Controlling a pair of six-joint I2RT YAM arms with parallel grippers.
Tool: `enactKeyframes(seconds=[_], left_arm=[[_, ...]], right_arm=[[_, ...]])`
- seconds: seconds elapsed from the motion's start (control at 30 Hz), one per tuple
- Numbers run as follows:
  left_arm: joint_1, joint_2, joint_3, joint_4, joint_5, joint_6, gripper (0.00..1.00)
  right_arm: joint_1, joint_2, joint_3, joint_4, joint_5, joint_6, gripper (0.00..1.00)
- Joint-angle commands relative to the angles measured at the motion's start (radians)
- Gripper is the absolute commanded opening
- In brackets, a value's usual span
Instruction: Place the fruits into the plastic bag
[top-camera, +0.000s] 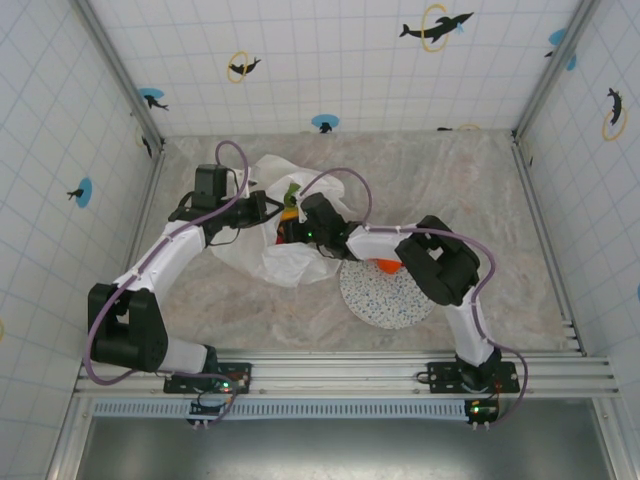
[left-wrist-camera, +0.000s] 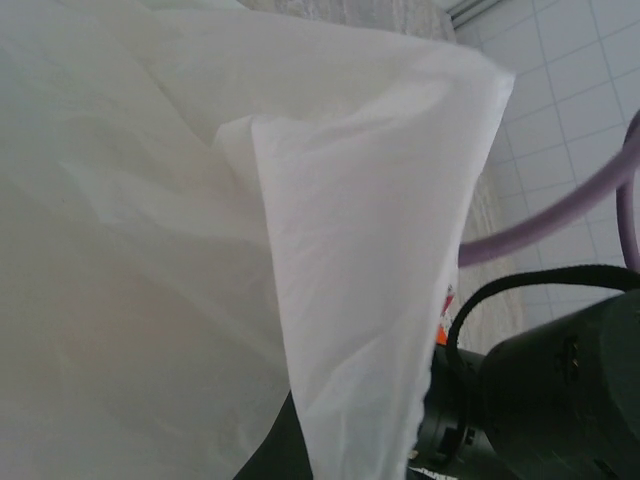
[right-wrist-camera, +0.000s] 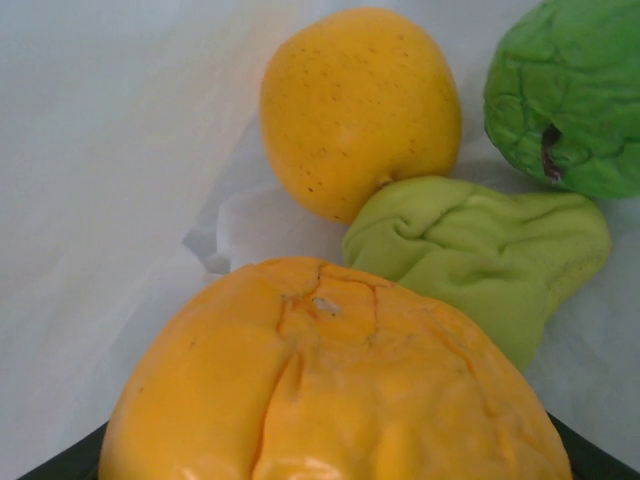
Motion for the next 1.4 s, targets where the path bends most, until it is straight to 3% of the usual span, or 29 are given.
enactKeyframes(seconds=[0.0, 0.27, 0.5, 0.93, 1.37], left_arm=[[-0.006, 0.009, -0.005, 0.012, 0.027, -0.004, 0.0], [-0.007, 0.013, -0.006, 0.013, 0.027, 0.002, 0.0], [-0.007, 0.015, -0.008, 0.013, 0.026, 0.004, 0.0], [-0.006, 0.019, -0.008, 0.013, 0.026, 0.007, 0.0], [-0.007, 0.033, -0.031, 0.02, 0.025, 0.005, 0.0]], right_arm=[[-0.01, 0.011, 0.041, 0.006, 0.017, 0.045, 0.66], [-0.011, -0.081, -0.039, -0.045, 0.039, 0.019, 0.82], [-0.011, -0.139, -0.047, -0.134, 0.024, -0.011, 0.88], [-0.014, -0.333, -0.116, -0.455, 0.121, -0.136, 0.88], [-0.045, -0.601, -0.353, -0.511, 0.052, -0.189, 0.83]])
